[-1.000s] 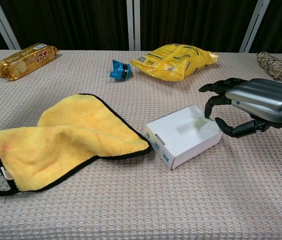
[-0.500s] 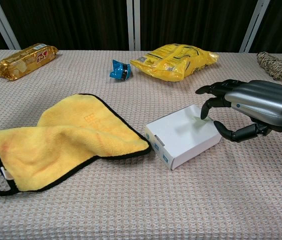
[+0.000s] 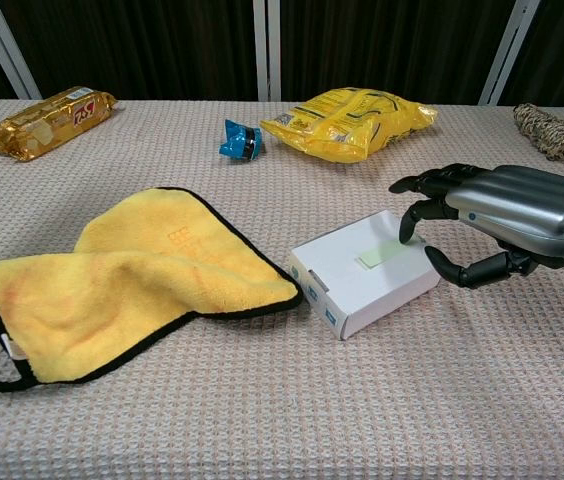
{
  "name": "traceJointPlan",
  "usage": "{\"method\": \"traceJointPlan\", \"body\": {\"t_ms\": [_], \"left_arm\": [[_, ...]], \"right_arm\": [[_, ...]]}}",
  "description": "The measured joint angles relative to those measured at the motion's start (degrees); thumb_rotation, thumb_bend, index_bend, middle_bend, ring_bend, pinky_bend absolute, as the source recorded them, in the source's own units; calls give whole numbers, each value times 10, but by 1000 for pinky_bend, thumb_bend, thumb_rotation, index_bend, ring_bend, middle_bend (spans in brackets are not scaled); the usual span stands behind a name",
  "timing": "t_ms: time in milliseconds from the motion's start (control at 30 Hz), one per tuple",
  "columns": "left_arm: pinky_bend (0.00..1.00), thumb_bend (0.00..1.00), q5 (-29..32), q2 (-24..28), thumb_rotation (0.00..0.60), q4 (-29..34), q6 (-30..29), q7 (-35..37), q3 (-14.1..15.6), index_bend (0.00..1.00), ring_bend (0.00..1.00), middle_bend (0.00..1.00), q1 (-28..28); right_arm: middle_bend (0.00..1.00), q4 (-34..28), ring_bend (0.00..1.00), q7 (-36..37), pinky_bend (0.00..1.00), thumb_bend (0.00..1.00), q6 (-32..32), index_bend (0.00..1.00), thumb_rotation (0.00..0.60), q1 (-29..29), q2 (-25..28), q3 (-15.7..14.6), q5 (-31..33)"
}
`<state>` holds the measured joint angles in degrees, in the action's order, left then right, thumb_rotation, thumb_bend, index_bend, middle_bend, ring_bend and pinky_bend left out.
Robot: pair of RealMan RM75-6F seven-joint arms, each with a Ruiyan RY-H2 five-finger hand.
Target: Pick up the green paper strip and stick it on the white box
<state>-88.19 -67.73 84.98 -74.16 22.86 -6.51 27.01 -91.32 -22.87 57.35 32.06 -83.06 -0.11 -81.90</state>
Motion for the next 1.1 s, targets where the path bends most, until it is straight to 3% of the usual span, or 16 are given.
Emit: {"method": "traceJointPlan", "body": {"t_ms": [167,300,567,767,900,1100], "left_arm": [[208,41,0,0,600,1,-2,-1,0,254,180,227,-1],[208,41,0,2,600,4,-6,-3,-1,254,179,227,-2],[208,40,-4,12,600,12,-33,-34,5,254,179,227,-23],[203,39,-3,18,600,14,-75,-114,24,243,159,216,-67],[182,35,1,23,600,14,-107,-192,42,226,115,179,-106],[157,28,20,30,492,19,-157,-295,65,202,83,151,-176]], "right_arm": [[0,-3,0,10,0,620,12,295,272,-2,2,1,-12],[0,-6,0,28,0,600,35,188,272,-8,9,2,-29],[0,-12,0,73,0,436,114,56,272,-49,52,1,-46],[0,7,0,92,0,243,195,0,272,-118,104,8,-2],[0,32,0,106,0,183,243,0,271,-173,133,17,47],[0,73,0,138,0,176,280,0,271,-220,149,21,60]]}}
